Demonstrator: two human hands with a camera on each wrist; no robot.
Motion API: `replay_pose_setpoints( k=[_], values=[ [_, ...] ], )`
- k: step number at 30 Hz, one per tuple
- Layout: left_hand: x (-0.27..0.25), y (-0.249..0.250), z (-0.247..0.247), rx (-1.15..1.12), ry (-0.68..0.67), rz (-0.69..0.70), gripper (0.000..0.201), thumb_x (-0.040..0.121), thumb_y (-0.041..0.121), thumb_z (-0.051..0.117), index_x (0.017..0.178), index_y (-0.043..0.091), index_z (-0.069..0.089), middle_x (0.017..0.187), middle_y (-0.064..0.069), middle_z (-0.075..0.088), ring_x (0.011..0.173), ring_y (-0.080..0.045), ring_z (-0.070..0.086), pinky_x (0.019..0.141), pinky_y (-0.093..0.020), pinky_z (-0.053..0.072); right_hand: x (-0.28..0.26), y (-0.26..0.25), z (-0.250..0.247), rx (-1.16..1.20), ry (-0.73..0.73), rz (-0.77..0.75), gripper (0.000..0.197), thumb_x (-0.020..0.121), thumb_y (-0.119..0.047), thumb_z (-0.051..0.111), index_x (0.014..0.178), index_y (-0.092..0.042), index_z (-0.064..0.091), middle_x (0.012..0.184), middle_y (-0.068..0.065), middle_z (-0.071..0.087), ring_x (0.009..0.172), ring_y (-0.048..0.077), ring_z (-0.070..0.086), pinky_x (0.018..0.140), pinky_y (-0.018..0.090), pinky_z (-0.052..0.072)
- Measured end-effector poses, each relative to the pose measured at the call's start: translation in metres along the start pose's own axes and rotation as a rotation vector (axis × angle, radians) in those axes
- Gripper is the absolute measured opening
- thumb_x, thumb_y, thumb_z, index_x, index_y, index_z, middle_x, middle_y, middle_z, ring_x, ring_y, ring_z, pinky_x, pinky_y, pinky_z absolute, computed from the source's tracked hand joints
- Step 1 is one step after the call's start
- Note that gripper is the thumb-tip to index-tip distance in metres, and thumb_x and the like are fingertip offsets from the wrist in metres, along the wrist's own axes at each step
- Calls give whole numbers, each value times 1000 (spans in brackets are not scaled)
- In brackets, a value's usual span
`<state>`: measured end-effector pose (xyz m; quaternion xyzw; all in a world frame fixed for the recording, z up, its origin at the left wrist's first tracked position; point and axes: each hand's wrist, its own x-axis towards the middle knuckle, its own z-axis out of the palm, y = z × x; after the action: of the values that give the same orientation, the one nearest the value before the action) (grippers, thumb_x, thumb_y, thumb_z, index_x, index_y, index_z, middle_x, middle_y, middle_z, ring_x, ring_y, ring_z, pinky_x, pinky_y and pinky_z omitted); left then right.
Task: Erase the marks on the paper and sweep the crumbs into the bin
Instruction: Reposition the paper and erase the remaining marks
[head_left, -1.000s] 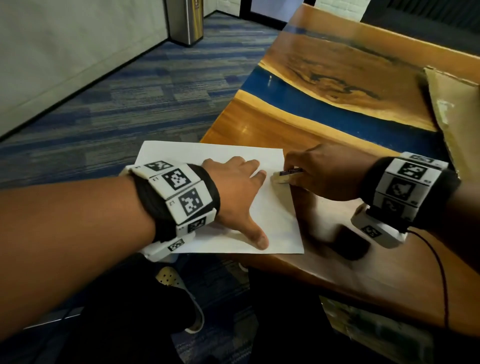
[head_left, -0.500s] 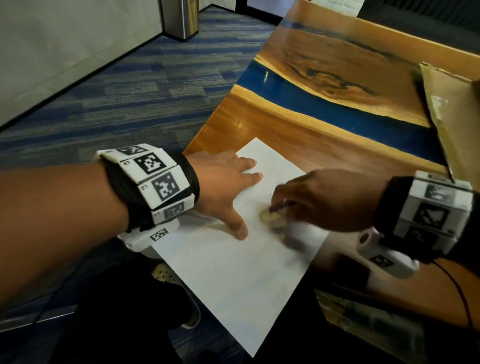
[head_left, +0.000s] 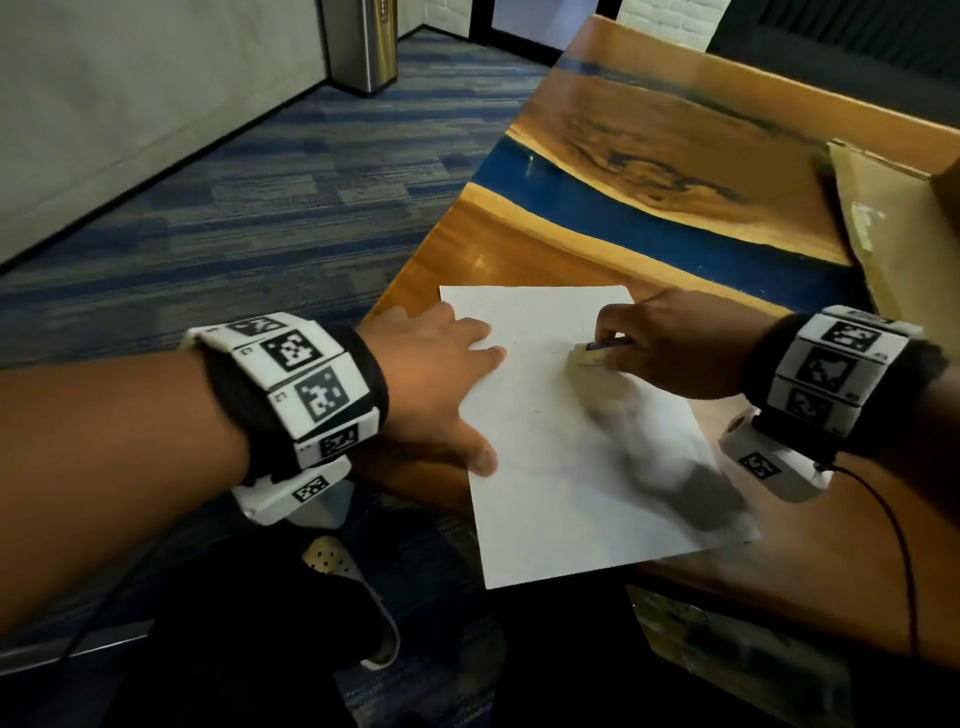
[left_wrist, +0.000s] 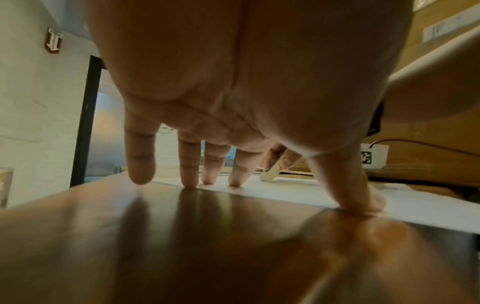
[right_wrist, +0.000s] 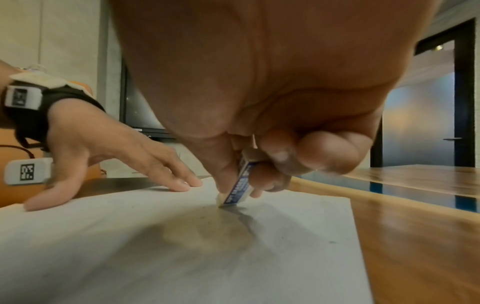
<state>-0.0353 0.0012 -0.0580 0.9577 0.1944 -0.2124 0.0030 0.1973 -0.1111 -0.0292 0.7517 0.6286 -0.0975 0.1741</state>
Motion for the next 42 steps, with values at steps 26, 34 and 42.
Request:
replay_pose_setpoints(
  k=[26,34,42],
  values=[
    [1,-13,3,-85,-102,-2,141,52,96,57,159,32,-8,168,14,-15,155,-18,-6,121,-61,12,13,-68,-9,9,56,-159,30,102,-47,41,120,-27,53,110,3,65,88,25,57,69,35,46],
    [1,-12,2,-70,-109,-7,142,53,97,57,160,29,-8,167,13,-16,155,-18,-6,120,-59,15,16,-45,-13,1,69,-81,28,101,-47,42,115,-29,57,103,2,66,87,25,60,79,42,55],
    [3,-12,2,-73,-144,-7,133,55,96,57,157,43,-11,167,11,-18,155,-21,-10,119,-64,14,0,-25,-5,-5,61,-23,23,101,-48,41,111,-33,55,103,-2,67,86,23,60,78,44,56]
  ],
)
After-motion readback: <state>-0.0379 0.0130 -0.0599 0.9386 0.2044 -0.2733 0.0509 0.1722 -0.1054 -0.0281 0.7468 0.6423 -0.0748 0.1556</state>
